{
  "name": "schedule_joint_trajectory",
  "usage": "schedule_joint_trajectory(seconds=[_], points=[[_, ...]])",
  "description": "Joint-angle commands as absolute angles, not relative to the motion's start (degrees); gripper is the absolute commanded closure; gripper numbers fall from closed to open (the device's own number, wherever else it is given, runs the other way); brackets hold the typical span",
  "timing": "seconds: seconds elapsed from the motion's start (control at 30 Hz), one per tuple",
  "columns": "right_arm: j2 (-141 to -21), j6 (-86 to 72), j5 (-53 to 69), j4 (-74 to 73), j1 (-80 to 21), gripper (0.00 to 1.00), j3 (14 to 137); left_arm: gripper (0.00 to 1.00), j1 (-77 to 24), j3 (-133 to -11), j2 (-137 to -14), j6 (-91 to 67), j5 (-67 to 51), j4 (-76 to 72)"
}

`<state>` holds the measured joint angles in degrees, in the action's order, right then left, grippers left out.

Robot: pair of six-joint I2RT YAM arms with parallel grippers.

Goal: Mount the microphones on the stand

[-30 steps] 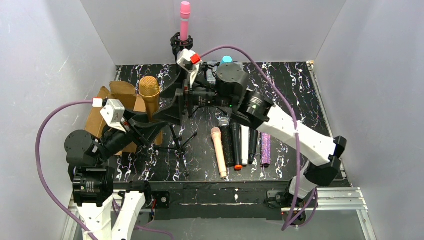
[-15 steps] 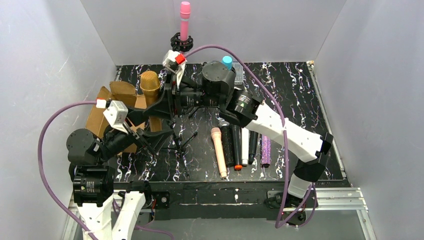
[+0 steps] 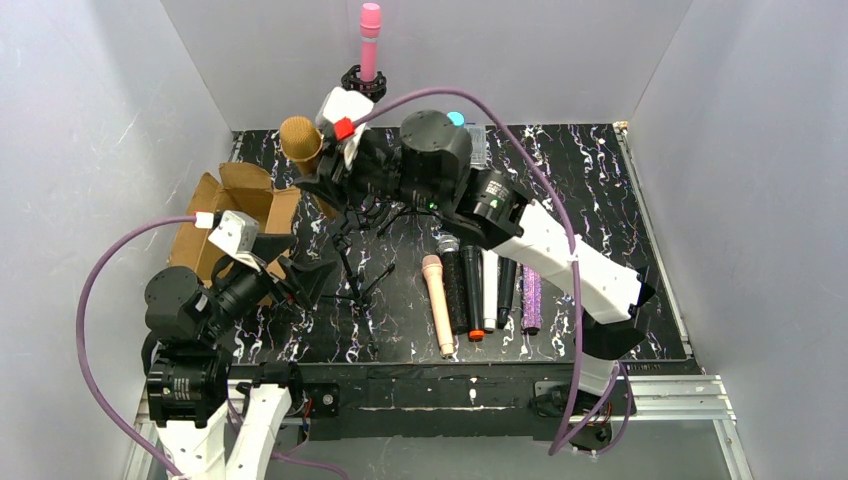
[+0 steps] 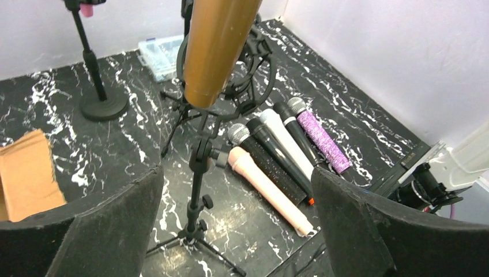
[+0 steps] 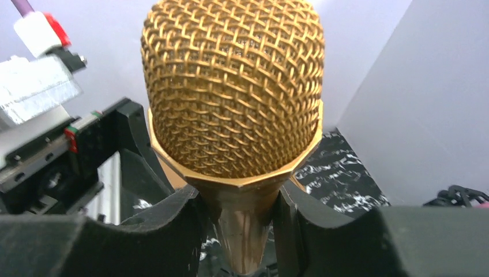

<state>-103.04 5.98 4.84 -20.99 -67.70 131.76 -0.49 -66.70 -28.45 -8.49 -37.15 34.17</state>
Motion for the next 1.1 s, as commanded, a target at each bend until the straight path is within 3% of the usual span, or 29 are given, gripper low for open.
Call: schedule_joint_trajectory(seconds=[0.0, 1.07], points=[[-99.5, 18.2, -2.9, -19.8, -71.5, 0.93, 128.2, 0.02, -0.5, -65.3, -28.2, -6.5, -33.4, 38.2], [-95.4, 24.6, -10.5, -18.4, -73.1, 0.99, 124.3, 0.02, -0.5, -61.8, -28.5, -4.5, -33.0, 39.9]])
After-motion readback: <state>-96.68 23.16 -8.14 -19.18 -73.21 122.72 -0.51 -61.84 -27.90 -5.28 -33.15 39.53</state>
